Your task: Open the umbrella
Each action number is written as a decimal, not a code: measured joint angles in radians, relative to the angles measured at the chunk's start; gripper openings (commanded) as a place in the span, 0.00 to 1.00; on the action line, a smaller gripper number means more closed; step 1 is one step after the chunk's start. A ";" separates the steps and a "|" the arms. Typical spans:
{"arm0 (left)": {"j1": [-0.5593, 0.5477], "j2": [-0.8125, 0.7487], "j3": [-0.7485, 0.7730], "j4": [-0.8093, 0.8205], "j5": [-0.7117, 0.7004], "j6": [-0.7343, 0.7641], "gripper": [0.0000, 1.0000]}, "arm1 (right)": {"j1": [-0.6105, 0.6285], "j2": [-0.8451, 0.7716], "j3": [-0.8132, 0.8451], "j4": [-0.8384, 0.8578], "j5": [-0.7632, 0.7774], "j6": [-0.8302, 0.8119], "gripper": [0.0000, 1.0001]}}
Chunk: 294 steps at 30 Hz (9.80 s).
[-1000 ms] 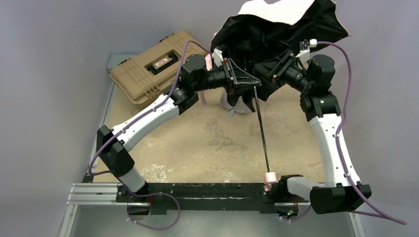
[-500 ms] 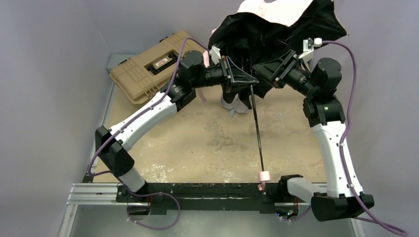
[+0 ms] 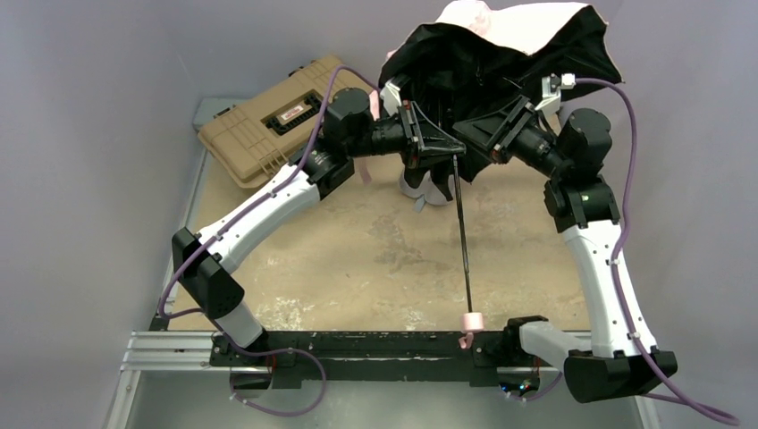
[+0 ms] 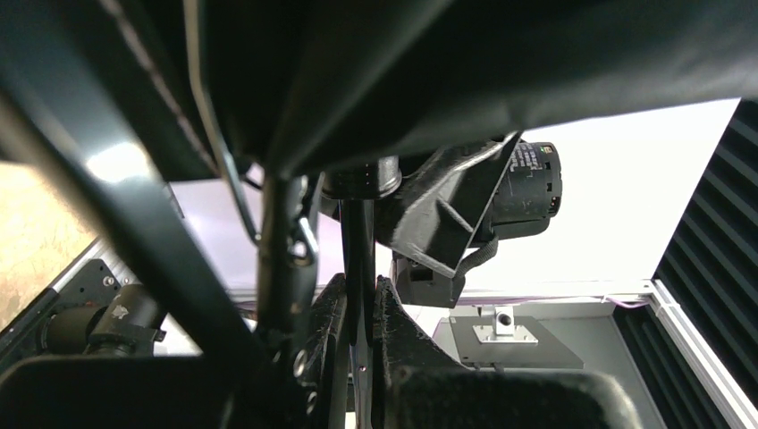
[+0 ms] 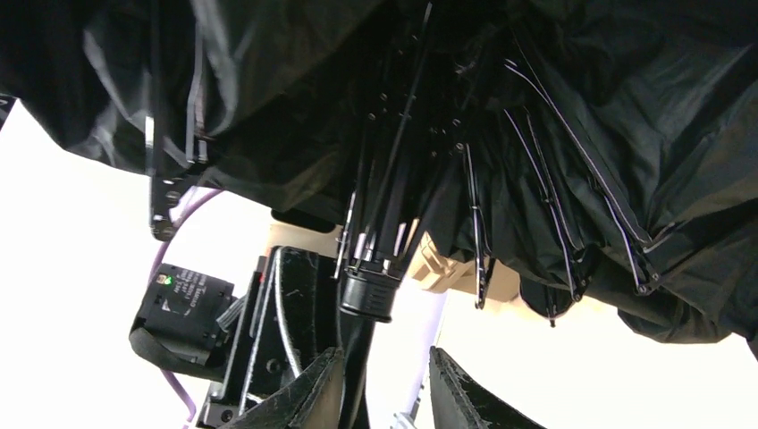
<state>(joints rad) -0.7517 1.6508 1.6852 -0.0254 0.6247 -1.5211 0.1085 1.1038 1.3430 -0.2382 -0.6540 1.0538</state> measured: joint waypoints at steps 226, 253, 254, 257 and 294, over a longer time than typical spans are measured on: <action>-0.015 -0.053 0.024 -0.192 -0.162 0.340 0.00 | 0.026 0.306 0.108 0.366 0.078 0.283 0.00; -0.217 -0.211 -0.097 -0.523 -0.022 0.468 0.66 | -0.187 0.591 0.570 0.463 0.688 0.373 0.00; -0.210 -0.205 -0.069 -0.535 -0.022 0.486 0.75 | -0.188 0.567 0.536 0.466 0.673 0.370 0.00; -0.171 -0.198 0.020 -0.577 -0.026 0.521 0.86 | -0.179 0.506 0.456 0.473 0.629 0.364 0.00; 0.191 -0.417 0.239 -0.422 0.232 0.576 0.95 | -0.064 0.462 0.512 0.221 0.377 0.109 0.00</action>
<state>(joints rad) -0.5610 1.2335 1.9244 -0.4477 0.8562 -0.9455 0.0448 1.5658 1.8549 -0.0170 -0.2771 1.1633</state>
